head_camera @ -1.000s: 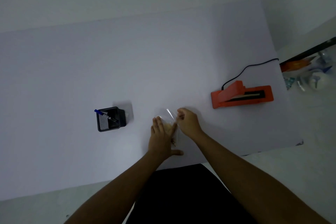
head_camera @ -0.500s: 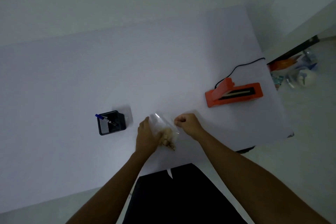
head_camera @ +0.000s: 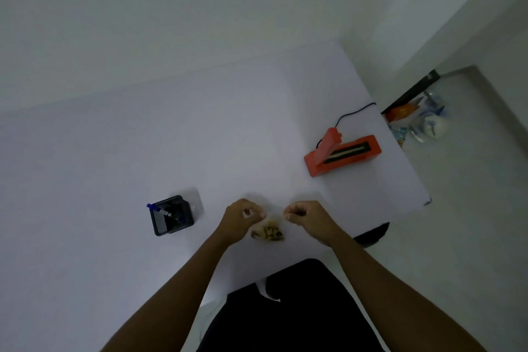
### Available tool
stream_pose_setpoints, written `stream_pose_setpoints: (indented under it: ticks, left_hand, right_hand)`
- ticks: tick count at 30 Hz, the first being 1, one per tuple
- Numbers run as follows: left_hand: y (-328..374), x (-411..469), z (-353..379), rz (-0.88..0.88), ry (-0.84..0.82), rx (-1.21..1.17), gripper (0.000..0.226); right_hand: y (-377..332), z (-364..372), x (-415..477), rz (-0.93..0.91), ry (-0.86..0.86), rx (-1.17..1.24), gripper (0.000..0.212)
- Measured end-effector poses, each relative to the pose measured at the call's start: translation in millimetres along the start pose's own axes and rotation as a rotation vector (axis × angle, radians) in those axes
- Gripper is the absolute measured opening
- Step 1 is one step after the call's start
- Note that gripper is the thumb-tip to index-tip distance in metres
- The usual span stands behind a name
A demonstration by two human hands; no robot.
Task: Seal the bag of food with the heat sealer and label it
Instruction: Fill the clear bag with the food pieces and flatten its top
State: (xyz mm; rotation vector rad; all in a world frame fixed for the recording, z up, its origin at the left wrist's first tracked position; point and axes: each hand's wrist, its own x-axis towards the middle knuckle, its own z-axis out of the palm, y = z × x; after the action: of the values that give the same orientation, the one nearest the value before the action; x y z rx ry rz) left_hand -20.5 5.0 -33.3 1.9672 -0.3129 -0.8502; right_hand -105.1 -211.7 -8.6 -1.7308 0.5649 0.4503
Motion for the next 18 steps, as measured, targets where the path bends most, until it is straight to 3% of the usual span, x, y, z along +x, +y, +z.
stream_pose_setpoints:
  ticks: [9,18]
  left_hand:
    - [44.9,17.1,36.5,0.070,-0.025,-0.137,0.017]
    - [109.2,59.7,131.7,-0.118,0.003,-0.431,0.017]
  right_hand:
    - [14.3,-60.6,-4.0,-0.019,0.028,0.091,0.006]
    - [46.8,-162.1,-1.5,0.050,-0.008,0.401,0.014]
